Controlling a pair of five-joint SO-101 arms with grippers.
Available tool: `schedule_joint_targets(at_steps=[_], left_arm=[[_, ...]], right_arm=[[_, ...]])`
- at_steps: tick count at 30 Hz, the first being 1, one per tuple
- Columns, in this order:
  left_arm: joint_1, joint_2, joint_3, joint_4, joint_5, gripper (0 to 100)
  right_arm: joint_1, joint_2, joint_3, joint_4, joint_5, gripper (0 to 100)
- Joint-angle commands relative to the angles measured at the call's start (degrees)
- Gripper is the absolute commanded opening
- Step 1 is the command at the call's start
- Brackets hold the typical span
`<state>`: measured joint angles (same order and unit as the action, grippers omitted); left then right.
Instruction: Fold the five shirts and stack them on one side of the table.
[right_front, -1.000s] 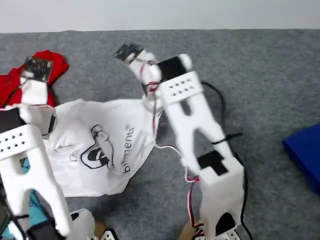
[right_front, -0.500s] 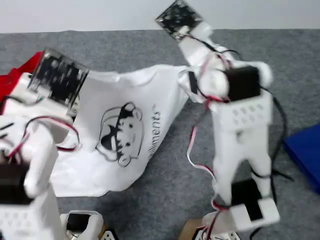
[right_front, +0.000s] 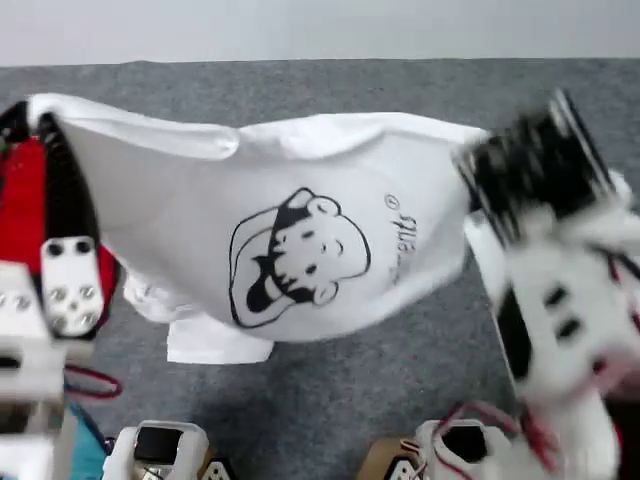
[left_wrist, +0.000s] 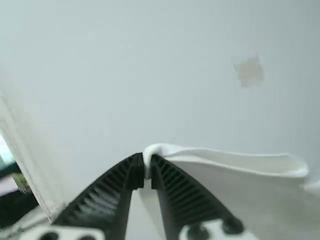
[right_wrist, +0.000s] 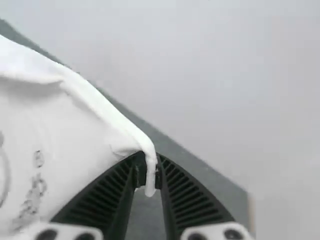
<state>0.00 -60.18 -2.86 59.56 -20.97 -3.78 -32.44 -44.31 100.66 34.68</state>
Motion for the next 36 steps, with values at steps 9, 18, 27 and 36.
schedule_joint_targets(at_steps=[9,18,27,36], left_arm=[[0.18,-8.53,-1.63,-10.37,-8.97,0],[0.09,-11.52,-1.63,-13.45,-10.73,0],[0.09,-11.16,12.44,-13.27,-10.99,0],[0.26,-11.16,42.51,-21.01,-11.08,0]], right_arm=[[7.43,-13.58,-0.26,1.98,6.33,1.1],[10.07,-18.59,-0.26,0.31,6.24,1.0],[9.54,-11.21,11.52,0.04,5.98,1.0],[6.37,-0.13,38.86,-17.54,5.8,1.0]])
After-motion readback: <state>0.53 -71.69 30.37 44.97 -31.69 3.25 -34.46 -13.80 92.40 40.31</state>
